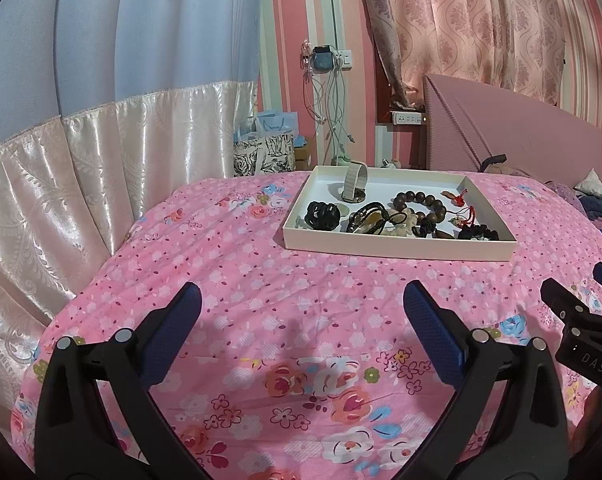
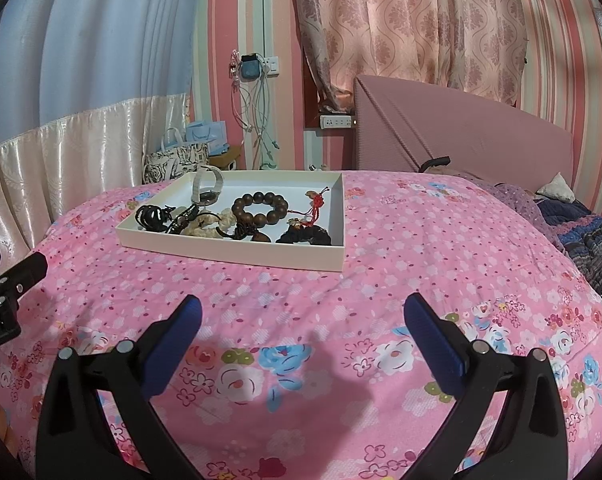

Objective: Organize jewelry

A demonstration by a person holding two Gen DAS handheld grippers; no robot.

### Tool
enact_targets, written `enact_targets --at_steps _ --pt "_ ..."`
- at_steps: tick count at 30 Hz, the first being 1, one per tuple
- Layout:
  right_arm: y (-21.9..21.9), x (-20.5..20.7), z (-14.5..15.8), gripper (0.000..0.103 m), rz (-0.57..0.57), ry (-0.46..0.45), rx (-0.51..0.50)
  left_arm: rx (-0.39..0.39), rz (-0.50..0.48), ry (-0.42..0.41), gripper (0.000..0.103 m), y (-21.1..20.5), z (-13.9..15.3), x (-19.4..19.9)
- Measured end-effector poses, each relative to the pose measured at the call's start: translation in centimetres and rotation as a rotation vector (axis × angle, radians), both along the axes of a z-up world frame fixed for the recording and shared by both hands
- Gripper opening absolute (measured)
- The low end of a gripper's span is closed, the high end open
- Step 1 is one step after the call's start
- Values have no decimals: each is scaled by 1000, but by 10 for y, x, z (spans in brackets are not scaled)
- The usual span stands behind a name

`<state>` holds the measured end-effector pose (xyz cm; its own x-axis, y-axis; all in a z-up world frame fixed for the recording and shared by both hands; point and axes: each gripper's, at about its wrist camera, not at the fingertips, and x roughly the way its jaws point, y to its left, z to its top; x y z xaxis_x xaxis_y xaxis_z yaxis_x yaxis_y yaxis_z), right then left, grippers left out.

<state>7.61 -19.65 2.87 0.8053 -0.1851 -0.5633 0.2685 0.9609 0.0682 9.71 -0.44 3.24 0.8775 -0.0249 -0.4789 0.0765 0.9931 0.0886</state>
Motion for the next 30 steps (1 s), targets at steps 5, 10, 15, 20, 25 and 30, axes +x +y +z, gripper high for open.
enact_targets --at_steps 5,10,15,20,25,30 --pt "-1 0 -1 101 -1 1 -1 0 0 0 100 0 0 0" --pt "0 0 0 101 -2 0 -1 -1 0 0 100 0 1 0" --pt "-1 0 -1 101 -1 1 -1 -1 2 2 100 3 -1 3" --pt "-1 0 0 101 -1 1 -1 -1 3 2 100 4 -2 4" --pt "-1 0 0 101 -1 1 -1 1 2 2 100 3 -1 4" --pt "-1 0 0 101 -1 1 -2 0 2 3 100 3 -1 4"
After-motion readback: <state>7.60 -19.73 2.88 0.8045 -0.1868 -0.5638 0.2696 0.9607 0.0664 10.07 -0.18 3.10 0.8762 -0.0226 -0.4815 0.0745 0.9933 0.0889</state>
